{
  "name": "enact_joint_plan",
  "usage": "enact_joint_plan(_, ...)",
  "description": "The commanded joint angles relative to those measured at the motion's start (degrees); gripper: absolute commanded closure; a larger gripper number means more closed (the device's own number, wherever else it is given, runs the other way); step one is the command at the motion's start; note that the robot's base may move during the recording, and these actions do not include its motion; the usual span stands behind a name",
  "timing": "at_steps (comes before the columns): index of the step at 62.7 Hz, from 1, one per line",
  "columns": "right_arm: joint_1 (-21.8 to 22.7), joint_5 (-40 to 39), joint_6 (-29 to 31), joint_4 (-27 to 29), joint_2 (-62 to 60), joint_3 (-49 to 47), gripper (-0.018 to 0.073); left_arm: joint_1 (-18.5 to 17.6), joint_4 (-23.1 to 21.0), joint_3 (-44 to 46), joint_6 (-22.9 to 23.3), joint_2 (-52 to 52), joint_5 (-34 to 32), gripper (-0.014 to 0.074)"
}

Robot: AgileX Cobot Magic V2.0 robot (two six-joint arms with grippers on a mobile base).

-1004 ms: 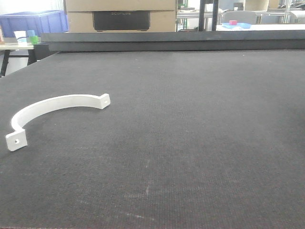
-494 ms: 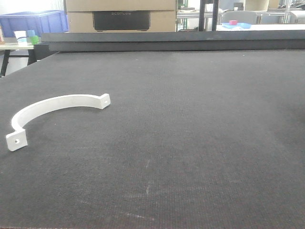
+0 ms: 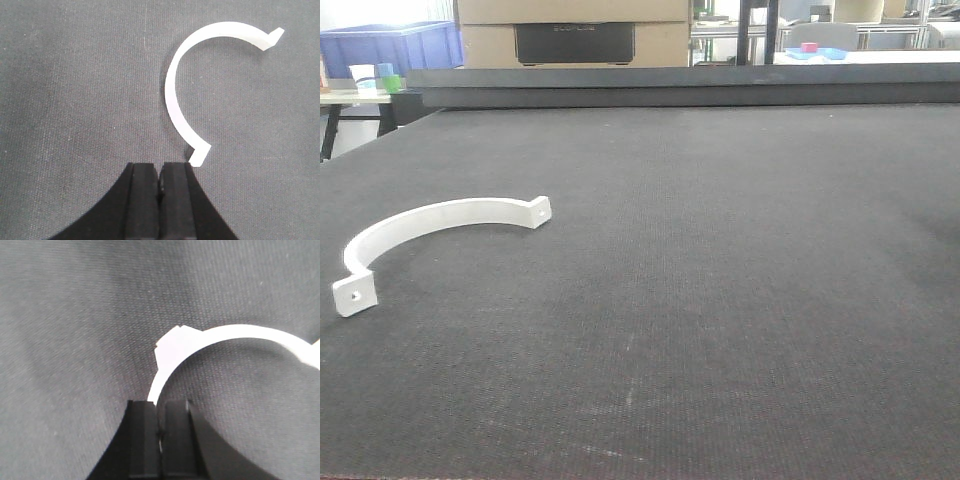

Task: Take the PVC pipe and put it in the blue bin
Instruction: 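Close left gripper on one pipe end, right gripper on flanged end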

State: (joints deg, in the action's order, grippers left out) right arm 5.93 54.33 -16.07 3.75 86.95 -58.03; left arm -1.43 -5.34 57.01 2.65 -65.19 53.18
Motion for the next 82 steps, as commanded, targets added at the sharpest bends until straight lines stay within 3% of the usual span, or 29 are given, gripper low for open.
enact_joint_plan(1,0.29,-0.81,-0.59,-0.21,0.96,-0.36,0.051,0.14,-0.75,0.44,-0.08,0.01,-0.12,0.0707)
enact_joint_plan(12,0.29,-2.53,-0.59,0.48,3.19,-0.36,0.0362,0.14,-0.75,0.44,-0.08,0.01,-0.12,0.0707)
enact_joint_plan(49,0.29,-5.65,-0.59,1.45,9.23,-0.36,0.0369,0.14,-0.75,0.44,-0.08,0.01,-0.84,0.0707)
enact_joint_plan(52,0.29,-5.35,-0.59,1.45,9.37,-0.36,0.0386,0.14,-0.75,0.44,-0.08,0.01,-0.84,0.0707)
enact_joint_plan(65,0.29,-5.26,-0.59,1.45,9.37,-0.36,0.0727,0.14,-0.75,0.44,-0.08,0.01,-0.95,0.0707)
enact_joint_plan(82,0.08,-1.56,-0.11,1.45,5.44,-1.84,0.0727,0.14,-0.75,0.44,-0.08,0.01,-5.88,0.0707)
